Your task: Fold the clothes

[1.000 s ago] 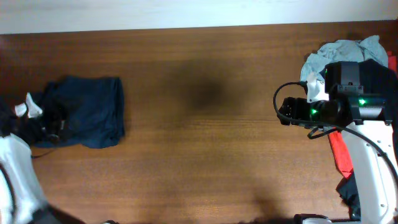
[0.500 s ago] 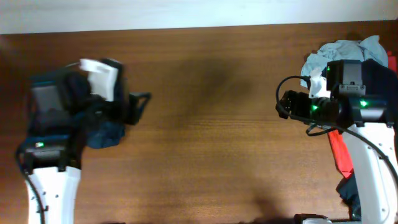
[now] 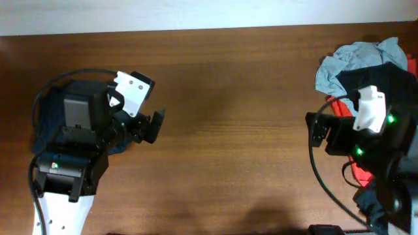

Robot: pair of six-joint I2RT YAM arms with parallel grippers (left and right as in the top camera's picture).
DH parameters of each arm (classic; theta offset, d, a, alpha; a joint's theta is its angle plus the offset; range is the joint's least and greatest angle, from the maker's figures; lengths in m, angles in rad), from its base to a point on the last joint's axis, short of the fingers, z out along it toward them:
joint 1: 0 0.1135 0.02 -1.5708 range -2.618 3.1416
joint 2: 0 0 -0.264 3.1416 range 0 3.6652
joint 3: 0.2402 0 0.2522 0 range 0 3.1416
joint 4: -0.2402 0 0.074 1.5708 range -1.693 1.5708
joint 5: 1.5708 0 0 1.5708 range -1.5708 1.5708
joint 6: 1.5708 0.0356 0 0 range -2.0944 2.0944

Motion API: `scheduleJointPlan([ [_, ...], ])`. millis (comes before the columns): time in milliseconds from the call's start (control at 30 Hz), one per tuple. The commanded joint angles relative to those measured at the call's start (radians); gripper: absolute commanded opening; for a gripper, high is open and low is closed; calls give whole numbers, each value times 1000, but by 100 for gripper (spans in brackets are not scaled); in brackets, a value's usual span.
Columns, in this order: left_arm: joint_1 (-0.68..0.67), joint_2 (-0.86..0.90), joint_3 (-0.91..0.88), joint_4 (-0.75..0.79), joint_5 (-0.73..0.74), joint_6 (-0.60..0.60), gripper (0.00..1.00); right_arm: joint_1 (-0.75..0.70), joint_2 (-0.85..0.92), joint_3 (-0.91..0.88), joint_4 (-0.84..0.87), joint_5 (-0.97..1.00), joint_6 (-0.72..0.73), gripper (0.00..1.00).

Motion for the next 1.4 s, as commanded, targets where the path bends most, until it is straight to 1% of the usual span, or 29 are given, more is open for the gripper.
scheduleJointPlan([
  [0, -4, -5, 24, -1, -34, 19, 99, -5, -8, 10, 0, 20, -14, 99],
  [200, -4, -5, 24, -1, -34, 19, 99, -5, 4, 10, -14, 19, -14, 99],
  [367, -4, -5, 24, -1, -34, 19, 99, -5, 18, 10, -132, 19, -14, 99],
  [467, -4, -5, 24, -1, -34, 19, 99, -5, 32, 9, -172, 22, -15, 98],
  [500, -4, -5, 24, -1, -34, 19, 99, -5, 35, 9, -180, 50, -29, 99],
  [633, -4, -5, 24, -1, -34, 19, 99, -4, 32, 10, -172, 69, -140, 99],
  [733, -4, -5, 24, -1, -34, 19, 99, 36, -2, 10, -137, 69, -206, 99],
  [833, -4, -5, 24, -1, -34, 19, 99, 110, -63, 10, -56, 71, -255, 98],
  [933, -4, -5, 24, -1, -34, 19, 99, 216, -127, 2, 26, 143, -300, 98],
  [1000, -4, -5, 24, -1, -34, 19, 99, 290, -182, -26, 66, 229, -299, 98],
  [1067, -4, -5, 24, -1, -34, 19, 99, 323, -229, -61, 70, 266, -299, 99],
  [1267, -4, -5, 24, -1, -33, 19, 99, 310, -410, -302, 103, 314, -299, 99],
  [1367, -4, -5, 24, -2, -33, 19, 99, 301, -505, -465, 164, 313, -299, 99],
])
